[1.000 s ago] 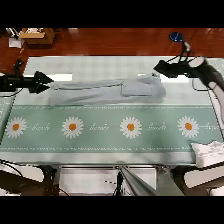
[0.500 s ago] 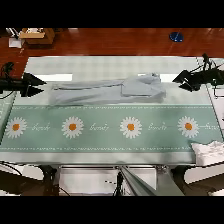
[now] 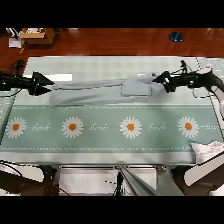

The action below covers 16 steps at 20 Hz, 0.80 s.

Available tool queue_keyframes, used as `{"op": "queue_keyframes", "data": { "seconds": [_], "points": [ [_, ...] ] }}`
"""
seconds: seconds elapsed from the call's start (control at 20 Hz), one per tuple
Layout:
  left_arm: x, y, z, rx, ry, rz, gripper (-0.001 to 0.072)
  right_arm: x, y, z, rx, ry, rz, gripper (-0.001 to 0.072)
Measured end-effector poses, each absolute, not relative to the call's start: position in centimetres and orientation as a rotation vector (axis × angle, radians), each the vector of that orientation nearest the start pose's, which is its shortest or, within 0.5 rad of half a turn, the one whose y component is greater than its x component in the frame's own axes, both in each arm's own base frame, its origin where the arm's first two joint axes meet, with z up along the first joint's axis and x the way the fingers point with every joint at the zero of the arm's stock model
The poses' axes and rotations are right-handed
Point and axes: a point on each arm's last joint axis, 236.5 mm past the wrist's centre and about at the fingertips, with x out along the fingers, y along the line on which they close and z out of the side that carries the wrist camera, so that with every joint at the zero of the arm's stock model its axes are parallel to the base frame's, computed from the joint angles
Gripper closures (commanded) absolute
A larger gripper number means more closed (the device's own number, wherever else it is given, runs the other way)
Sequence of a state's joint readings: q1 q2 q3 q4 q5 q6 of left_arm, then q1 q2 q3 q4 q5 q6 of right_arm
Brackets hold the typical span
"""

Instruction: Fold the shirts.

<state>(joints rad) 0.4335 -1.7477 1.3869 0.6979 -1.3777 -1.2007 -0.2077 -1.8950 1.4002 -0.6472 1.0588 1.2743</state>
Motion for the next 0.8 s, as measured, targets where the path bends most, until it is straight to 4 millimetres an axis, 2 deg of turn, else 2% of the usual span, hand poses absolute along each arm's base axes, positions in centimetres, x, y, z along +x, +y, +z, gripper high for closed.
{"op": "queue_keyframes", "data": {
  "seconds": [0.1, 0.15, 0.2, 0.25, 0.3, 0.4, 0.45, 0.5, 0.6, 0.8],
  "points": [
    [44.3, 0.6, -2.9, -0.862, 1.278, -0.415, 0.0119, 50.1, 7.8, -10.4, 0.836, 1.250, 0.322, 0.0611],
    [44.3, 0.6, -2.9, -0.862, 1.279, -0.417, 0.0119, 50.3, 8.4, -10.5, 0.828, 1.245, 0.331, 0.0687],
    [44.3, 0.5, -2.9, -0.862, 1.279, -0.418, 0.0149, 50.3, 9.1, -10.1, 0.815, 1.237, 0.351, 0.0688],
    [44.3, 0.4, -2.8, -0.866, 1.279, -0.420, 0.0356, 50.4, 9.5, -9.5, 0.808, 1.227, 0.373, 0.0688],
    [44.4, 0.2, -2.6, -0.875, 1.275, -0.429, 0.0511, 50.3, 10.1, -8.5, 0.805, 1.216, 0.399, 0.0688],
    [44.8, -0.6, -1.7, -0.909, 1.249, -0.461, 0.0552, 50.0, 10.6, -6.2, 0.778, 1.196, 0.445, 0.0688],
    [45.0, -1.2, -1.2, -0.922, 1.238, -0.489, 0.0646, 49.7, 10.8, -4.7, 0.757, 1.184, 0.467, 0.0689],
    [45.2, -2.1, -0.6, -0.935, 1.225, -0.522, 0.0685, 49.4, 10.9, -3.4, 0.731, 1.176, 0.483, 0.0689],
    [45.4, -4.1, 0.4, -0.937, 1.210, -0.586, 0.0686, 48.3, 11.0, -0.8, 0.680, 1.170, 0.502, 0.0689],
    [44.6, -10.5, 1.3, -0.874, 1.248, -0.738, 0.0686, 45.9, 10.3, 3.5, 0.585, 1.174, 0.488, 0.0689]
  ]
}}
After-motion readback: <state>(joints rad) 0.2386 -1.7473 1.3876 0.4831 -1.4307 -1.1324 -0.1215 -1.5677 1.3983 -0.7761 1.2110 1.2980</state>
